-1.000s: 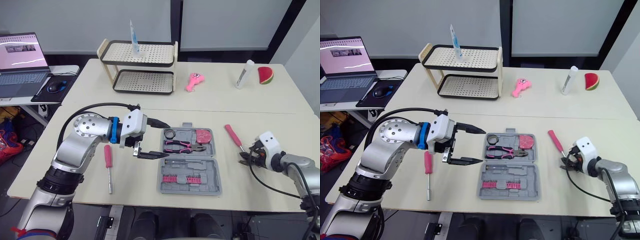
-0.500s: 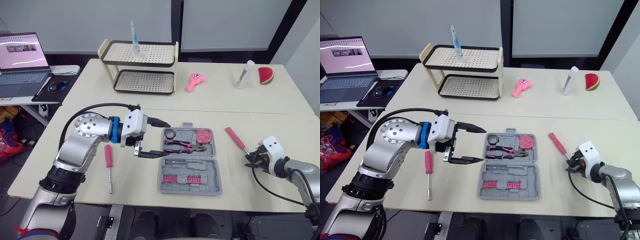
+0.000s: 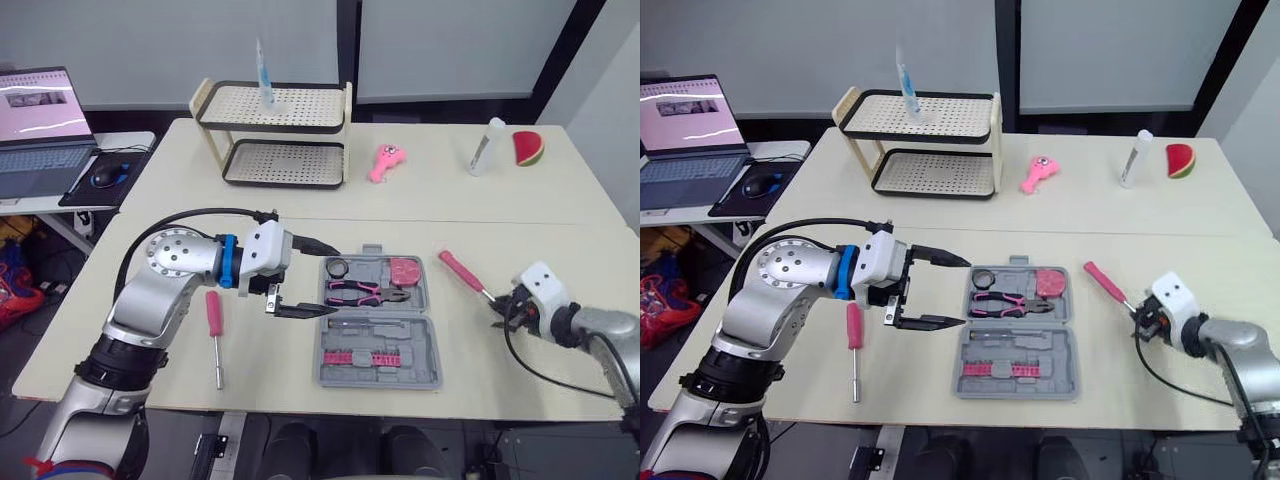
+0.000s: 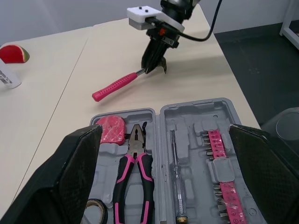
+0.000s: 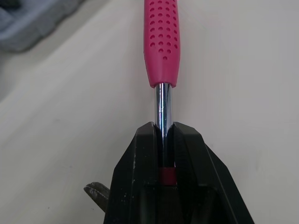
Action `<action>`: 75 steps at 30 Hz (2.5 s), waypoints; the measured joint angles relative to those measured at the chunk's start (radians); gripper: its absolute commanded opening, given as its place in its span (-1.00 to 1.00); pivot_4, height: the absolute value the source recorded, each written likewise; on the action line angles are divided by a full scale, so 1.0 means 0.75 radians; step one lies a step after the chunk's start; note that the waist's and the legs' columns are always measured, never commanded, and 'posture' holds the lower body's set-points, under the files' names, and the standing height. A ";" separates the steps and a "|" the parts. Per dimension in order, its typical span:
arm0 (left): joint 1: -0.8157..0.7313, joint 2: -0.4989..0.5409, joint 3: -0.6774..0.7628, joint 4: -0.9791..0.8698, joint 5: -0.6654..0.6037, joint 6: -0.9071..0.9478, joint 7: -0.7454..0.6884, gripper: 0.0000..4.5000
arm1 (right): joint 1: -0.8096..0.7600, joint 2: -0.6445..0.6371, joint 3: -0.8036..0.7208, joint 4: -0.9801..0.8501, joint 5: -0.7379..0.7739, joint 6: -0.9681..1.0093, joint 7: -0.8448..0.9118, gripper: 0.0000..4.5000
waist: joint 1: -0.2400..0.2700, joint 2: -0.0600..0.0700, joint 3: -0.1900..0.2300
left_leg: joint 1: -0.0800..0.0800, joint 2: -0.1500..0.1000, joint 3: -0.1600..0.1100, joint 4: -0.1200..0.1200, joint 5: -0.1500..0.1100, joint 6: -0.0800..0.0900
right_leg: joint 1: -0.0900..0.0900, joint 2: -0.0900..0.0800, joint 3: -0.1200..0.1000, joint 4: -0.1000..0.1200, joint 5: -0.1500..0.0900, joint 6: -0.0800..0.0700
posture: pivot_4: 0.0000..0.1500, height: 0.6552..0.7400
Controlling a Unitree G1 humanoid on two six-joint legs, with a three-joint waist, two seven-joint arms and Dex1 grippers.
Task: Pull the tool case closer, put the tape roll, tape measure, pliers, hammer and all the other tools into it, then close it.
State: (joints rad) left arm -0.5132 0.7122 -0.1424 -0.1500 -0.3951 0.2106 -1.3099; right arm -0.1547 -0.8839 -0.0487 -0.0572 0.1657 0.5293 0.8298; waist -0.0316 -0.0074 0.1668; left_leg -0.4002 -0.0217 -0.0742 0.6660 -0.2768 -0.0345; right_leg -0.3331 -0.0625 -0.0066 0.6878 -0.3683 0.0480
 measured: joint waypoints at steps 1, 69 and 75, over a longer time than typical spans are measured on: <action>0.012 0.018 0.012 -0.002 -0.003 -0.001 -0.013 1.00 | -0.020 -0.055 0.017 -0.061 -0.006 0.000 0.041 -0.89 | -0.001 0.000 0.000 | 0.000 0.001 -0.001 -0.001 0.000 0.000 | 0.000 0.001 0.000 0.000 0.000 0.000 | 1.00 1.00; 0.499 0.385 0.207 -0.041 -0.026 -0.234 -0.236 1.00 | -0.451 0.054 1.079 -0.618 -0.426 0.445 0.150 -0.89 | 0.000 0.000 0.000 | -0.001 -0.001 -0.005 -0.001 0.000 0.000 | -0.004 -0.001 -0.002 0.003 0.000 0.000 | 1.00 1.00; 0.499 0.385 0.207 -0.039 -0.023 -0.241 -0.235 1.00 | -0.432 0.064 1.075 -0.601 -0.460 0.390 0.142 -0.89 | 0.000 -0.001 0.000 | 0.000 -0.001 -0.005 -0.001 0.000 0.001 | -0.004 0.000 -0.002 0.003 0.000 0.000 | 1.00 1.00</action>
State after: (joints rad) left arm -0.1392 1.0011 0.0130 -0.1795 -0.4121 0.0300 -1.4861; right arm -0.4784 -0.8361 0.7579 -0.5079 -0.1792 0.8216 0.9361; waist -0.0318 -0.0081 0.1665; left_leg -0.4000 -0.0224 -0.0777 0.6649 -0.2771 -0.0340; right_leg -0.3362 -0.0628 -0.0078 0.6900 -0.3683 0.0480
